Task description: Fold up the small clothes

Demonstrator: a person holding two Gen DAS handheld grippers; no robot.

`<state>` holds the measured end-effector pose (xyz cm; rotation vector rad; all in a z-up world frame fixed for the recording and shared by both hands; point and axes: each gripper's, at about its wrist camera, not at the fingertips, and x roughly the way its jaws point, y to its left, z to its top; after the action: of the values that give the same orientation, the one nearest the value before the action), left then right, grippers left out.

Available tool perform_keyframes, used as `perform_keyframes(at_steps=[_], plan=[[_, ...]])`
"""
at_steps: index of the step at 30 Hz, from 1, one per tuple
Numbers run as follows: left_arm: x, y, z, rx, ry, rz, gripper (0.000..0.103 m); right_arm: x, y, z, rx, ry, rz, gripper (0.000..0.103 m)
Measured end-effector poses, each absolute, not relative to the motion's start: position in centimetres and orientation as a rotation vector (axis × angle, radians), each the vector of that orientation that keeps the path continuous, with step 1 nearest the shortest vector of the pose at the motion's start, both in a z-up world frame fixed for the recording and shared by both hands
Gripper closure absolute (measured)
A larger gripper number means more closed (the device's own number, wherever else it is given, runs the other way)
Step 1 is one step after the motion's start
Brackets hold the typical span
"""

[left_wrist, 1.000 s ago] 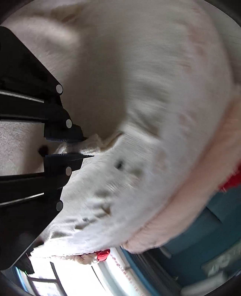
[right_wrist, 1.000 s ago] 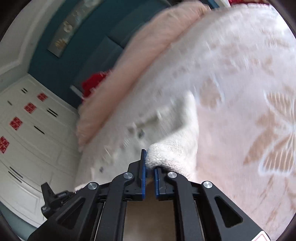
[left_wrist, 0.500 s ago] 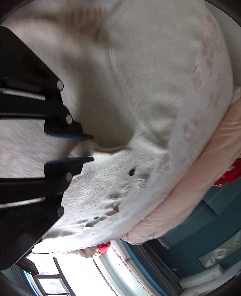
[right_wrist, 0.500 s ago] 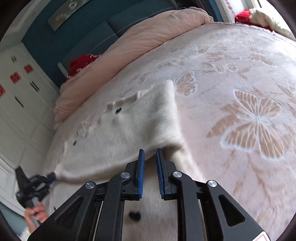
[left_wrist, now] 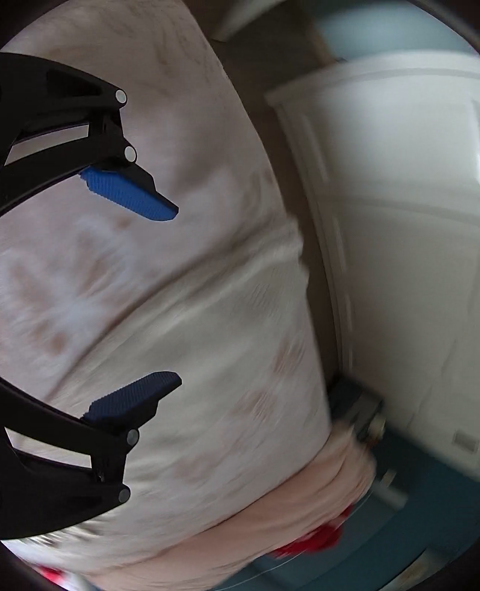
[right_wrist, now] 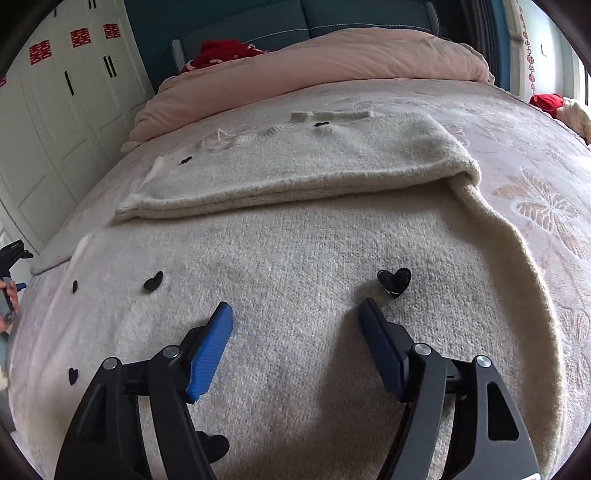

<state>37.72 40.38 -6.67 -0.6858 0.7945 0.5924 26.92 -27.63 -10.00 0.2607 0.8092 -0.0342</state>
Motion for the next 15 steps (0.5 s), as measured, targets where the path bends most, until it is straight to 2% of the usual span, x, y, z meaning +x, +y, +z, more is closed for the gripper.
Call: perform_keyframes(at_steps=[3,4,5,6,7,11,15], plan=[[38.0,41.9,-7.4,-0.754,0.756,0.614,0.023,27.0,-26.0,-10.4,0.201,0.808,-0.057,0.030],[38.4,41.7,-7.3,-0.739,0.755,0.615,0.035,27.0,-25.5,-10.5,0.178,0.809,-0.066,0.030],[39.0,41.6,-7.4,-0.719,0.775,0.593,0.065,27.0,-25.2,-10.6,0.155,0.809,-0.076,0.029],[39.6,41.4,-7.5,-0.703,0.800,0.577,0.083,26.9,-25.0,-10.5,0.144,0.807,-0.080,0.028],[41.0,40.7,-7.3,-0.694,0.820,0.559,0.092,27.0,-24.9,-10.6,0.144,0.804,-0.081,0.028],[41.1,37.0,-2.6,-0.654,0.705,0.444,0.094,26.9,-25.3,-10.8,0.156,0.797,-0.072,0.026],[40.4,26.7,5.3,-0.551,0.588,0.178,0.094,26.9,-25.3,-10.9,0.161,0.790,-0.067,0.025]])
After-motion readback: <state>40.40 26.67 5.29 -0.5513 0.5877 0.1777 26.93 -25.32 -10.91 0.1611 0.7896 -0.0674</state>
